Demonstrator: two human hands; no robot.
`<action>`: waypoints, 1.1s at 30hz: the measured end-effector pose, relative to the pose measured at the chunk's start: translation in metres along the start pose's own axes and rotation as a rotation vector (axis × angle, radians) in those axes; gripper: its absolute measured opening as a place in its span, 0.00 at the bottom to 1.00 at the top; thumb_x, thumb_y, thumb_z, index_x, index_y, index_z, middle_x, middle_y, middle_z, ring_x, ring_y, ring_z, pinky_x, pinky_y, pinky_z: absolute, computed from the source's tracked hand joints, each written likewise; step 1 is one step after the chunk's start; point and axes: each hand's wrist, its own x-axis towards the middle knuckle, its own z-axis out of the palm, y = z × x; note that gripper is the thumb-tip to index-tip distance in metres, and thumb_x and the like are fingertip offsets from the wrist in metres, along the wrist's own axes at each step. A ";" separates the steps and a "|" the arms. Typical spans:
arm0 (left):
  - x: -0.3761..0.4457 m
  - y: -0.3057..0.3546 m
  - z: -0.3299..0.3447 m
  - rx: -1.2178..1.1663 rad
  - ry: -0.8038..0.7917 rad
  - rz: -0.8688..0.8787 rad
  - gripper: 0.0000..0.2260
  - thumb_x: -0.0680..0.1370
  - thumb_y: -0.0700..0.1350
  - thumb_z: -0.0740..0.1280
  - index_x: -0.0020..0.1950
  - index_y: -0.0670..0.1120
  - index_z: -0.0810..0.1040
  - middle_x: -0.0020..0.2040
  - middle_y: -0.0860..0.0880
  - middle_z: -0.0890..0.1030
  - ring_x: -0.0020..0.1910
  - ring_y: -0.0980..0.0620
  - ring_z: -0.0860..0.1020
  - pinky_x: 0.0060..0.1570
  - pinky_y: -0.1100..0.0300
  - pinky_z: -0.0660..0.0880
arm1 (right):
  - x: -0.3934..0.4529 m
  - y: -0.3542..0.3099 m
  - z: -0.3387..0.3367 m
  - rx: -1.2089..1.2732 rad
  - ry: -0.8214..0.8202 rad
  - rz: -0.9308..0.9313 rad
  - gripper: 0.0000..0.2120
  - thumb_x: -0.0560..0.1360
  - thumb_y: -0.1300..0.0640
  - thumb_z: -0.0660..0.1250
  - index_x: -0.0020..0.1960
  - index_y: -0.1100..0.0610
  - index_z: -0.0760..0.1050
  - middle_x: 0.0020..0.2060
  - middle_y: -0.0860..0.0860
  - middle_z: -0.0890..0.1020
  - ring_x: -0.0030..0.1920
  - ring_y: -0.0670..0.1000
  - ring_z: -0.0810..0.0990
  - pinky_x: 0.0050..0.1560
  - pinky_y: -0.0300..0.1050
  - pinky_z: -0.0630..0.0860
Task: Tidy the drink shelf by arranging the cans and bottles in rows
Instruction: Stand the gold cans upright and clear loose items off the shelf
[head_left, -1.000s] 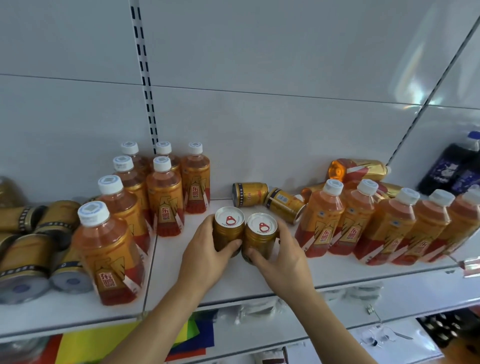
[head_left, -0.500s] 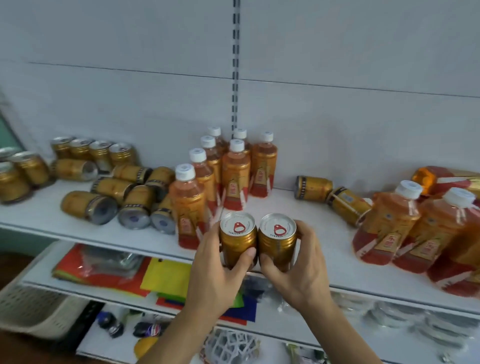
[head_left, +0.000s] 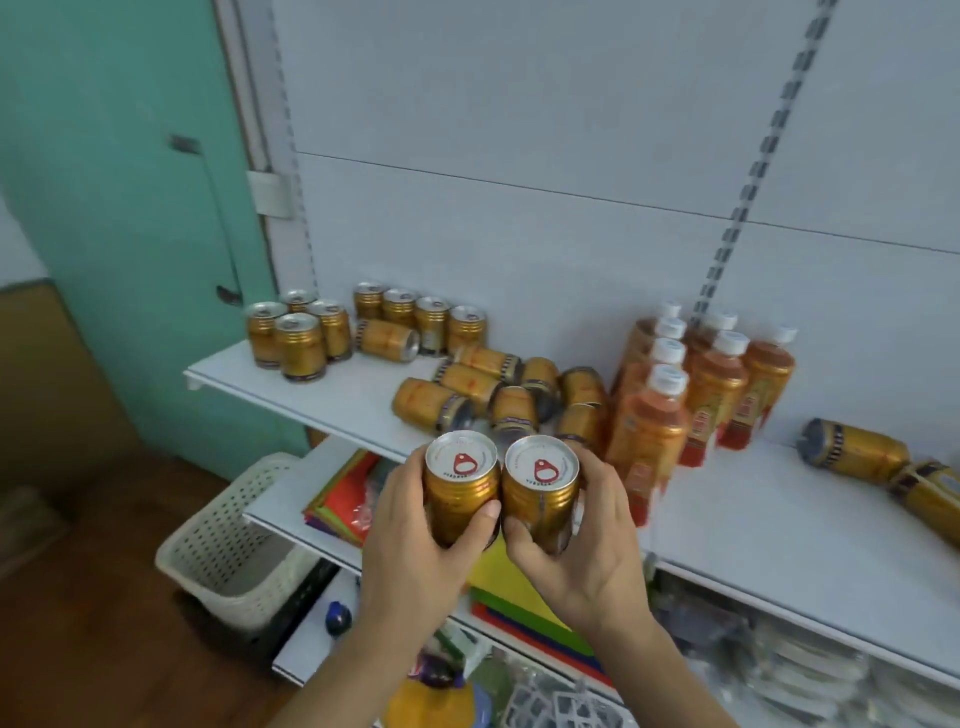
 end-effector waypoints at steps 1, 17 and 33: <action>0.004 -0.010 -0.016 0.016 0.008 -0.001 0.32 0.73 0.69 0.70 0.73 0.59 0.68 0.64 0.59 0.77 0.64 0.59 0.76 0.60 0.62 0.75 | 0.001 -0.010 0.018 -0.014 -0.007 -0.004 0.38 0.69 0.43 0.77 0.74 0.56 0.68 0.63 0.48 0.78 0.63 0.53 0.78 0.64 0.49 0.77; 0.142 -0.124 -0.126 0.225 0.034 -0.044 0.36 0.74 0.64 0.75 0.78 0.63 0.64 0.69 0.60 0.76 0.67 0.57 0.76 0.63 0.49 0.80 | 0.107 -0.062 0.198 -0.202 -0.205 0.025 0.41 0.68 0.37 0.75 0.75 0.53 0.70 0.63 0.48 0.82 0.68 0.52 0.73 0.69 0.55 0.75; 0.242 -0.180 -0.098 0.658 -0.018 0.215 0.35 0.71 0.71 0.70 0.69 0.49 0.77 0.67 0.48 0.77 0.68 0.44 0.72 0.64 0.45 0.72 | 0.206 -0.017 0.261 -0.584 -0.425 0.142 0.38 0.73 0.33 0.70 0.75 0.51 0.65 0.59 0.49 0.85 0.67 0.58 0.77 0.72 0.60 0.69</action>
